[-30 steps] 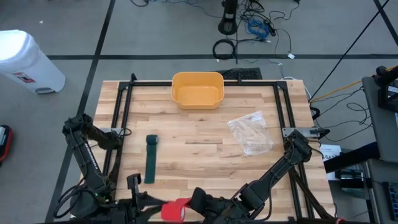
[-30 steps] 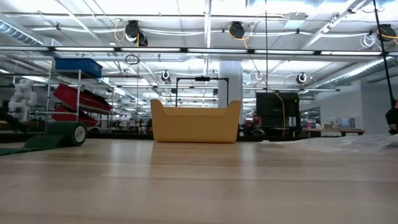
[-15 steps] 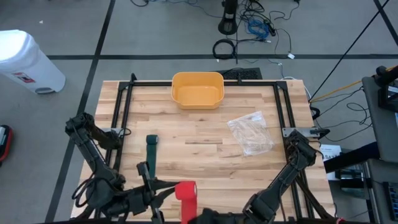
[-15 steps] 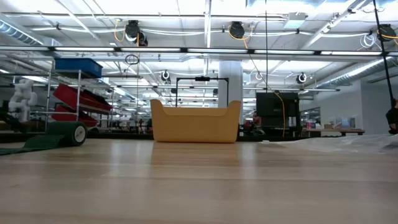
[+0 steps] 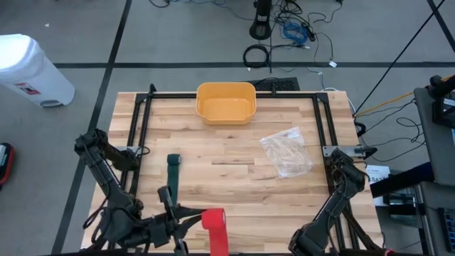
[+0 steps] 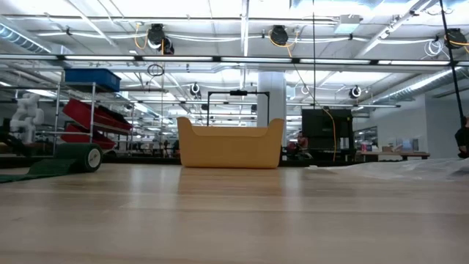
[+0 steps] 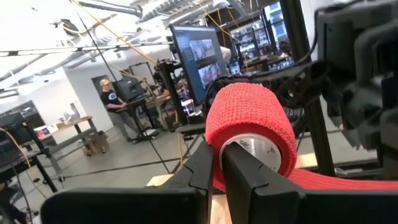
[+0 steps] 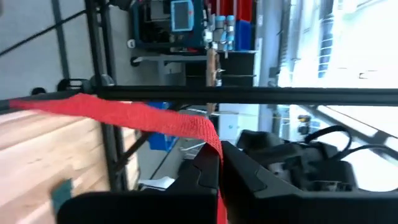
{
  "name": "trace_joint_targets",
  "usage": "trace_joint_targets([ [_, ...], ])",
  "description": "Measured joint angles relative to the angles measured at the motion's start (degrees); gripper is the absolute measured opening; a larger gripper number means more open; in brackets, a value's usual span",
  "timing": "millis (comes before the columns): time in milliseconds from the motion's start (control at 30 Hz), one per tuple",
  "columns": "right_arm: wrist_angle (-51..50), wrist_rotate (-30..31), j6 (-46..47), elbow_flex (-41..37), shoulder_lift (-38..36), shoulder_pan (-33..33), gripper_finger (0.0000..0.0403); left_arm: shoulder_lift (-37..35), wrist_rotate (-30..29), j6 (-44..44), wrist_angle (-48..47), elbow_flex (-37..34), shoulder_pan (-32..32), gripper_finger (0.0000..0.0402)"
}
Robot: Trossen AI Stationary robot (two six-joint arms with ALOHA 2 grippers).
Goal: Roll bandage
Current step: Roll the red bandage
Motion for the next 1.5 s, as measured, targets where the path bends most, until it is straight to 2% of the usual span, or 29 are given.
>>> trace_joint_targets([
  [733,17.5,-0.6,-19.9,0.0,0.0,1.0,0.0000,0.0,-0.5,-5.6,-8.7,0.0,0.2,0.0029],
  [967,22.9,-2.7,-26.4,0.0,0.0,0.8,0.0000,0.0,-0.3,-10.4,-13.1,0.0,0.9,0.0029],
  [1333,25.3,-3.7,-28.6,0.0,0.0,-0.2,0.0000,0.0,0.5,-12.1,-14.8,0.0,1.6,0.0029],
  [1500,25.8,-3.7,-31.0,0.0,0.0,-1.1,0.0000,0.0,4.3,-14.1,-17.4,0.0,1.6,0.0029],
])
